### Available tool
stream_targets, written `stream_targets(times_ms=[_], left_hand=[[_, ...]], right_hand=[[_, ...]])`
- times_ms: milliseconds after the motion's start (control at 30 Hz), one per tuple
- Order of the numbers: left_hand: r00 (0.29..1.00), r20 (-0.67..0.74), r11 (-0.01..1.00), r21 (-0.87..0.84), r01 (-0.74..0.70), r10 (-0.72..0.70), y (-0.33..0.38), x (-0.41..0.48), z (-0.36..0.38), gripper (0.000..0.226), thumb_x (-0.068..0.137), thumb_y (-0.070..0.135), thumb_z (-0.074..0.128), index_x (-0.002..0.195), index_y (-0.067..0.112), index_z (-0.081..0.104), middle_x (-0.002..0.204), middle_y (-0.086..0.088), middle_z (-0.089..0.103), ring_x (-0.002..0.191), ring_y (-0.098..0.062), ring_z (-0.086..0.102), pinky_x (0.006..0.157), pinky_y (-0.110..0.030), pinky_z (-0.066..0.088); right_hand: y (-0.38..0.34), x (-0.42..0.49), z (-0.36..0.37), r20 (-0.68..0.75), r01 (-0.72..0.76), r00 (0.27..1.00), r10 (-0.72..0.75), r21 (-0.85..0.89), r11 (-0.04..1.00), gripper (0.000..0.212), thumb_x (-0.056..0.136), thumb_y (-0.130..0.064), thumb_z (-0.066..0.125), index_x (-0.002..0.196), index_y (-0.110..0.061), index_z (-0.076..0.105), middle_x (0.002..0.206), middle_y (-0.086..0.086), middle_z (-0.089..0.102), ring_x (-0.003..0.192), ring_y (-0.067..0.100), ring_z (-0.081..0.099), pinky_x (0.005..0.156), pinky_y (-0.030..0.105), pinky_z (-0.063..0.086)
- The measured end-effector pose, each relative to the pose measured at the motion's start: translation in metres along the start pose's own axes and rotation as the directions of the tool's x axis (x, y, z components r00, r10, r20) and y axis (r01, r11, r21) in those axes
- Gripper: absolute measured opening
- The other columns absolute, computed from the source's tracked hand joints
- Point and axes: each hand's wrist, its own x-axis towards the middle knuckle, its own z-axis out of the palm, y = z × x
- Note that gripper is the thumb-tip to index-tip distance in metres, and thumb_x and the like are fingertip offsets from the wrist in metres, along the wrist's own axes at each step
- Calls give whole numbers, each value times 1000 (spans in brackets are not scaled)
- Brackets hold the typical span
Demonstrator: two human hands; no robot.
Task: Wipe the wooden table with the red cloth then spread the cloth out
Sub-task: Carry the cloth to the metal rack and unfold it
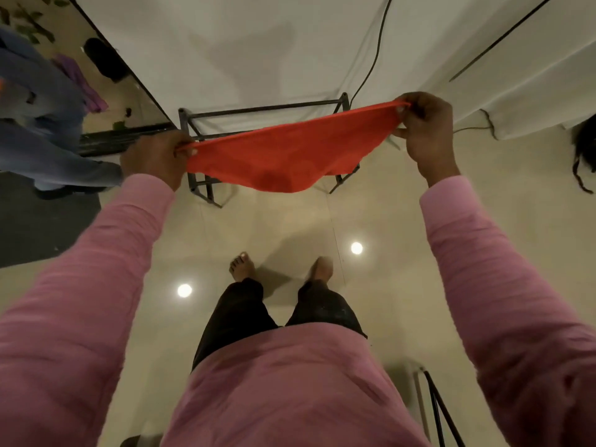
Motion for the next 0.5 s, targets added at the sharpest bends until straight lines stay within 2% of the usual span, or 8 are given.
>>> stream_targets(times_ms=[100, 200, 333, 500], left_hand=[[1000, -3, 999, 19, 26, -26, -10, 8, 10, 25, 97, 32, 49, 116, 25, 64, 106, -9, 70, 95, -37, 62, 85, -47, 51], [999, -12, 999, 2, 46, -46, -16, 13, 24, 24, 97, 24, 50, 117, 23, 64, 107, -10, 69, 97, -36, 62, 86, -46, 49], [997, -18, 992, -97, 78, -80, -22, 22, 44, 28, 97, 12, 48, 117, 21, 64, 107, -11, 69, 97, -35, 61, 88, -48, 50], [991, -77, 979, -181, 97, -113, -23, 33, 63, 29, 94, 10, 48, 115, 20, 67, 105, -13, 70, 95, -36, 62, 90, -45, 50]], right_hand=[[16, 10, 11, 2, -34, 999, 34, 43, 998, 22, 87, 0, 48, 83, -16, 63, 74, 6, 56, 75, 21, 55, 76, 49, 57], [34, 19, 21, -12, -53, 999, 53, 54, 997, 22, 87, -2, 49, 82, -18, 64, 78, 4, 59, 78, 18, 59, 78, 45, 58], [54, 34, 30, -23, -34, 999, 35, 39, 999, 20, 89, -4, 51, 84, -18, 63, 79, 0, 61, 80, 15, 60, 77, 38, 57], [75, 52, 37, -3, -23, 1000, 23, 17, 1000, 14, 91, -4, 50, 90, -13, 61, 83, 1, 60, 83, 17, 61, 79, 39, 58]])
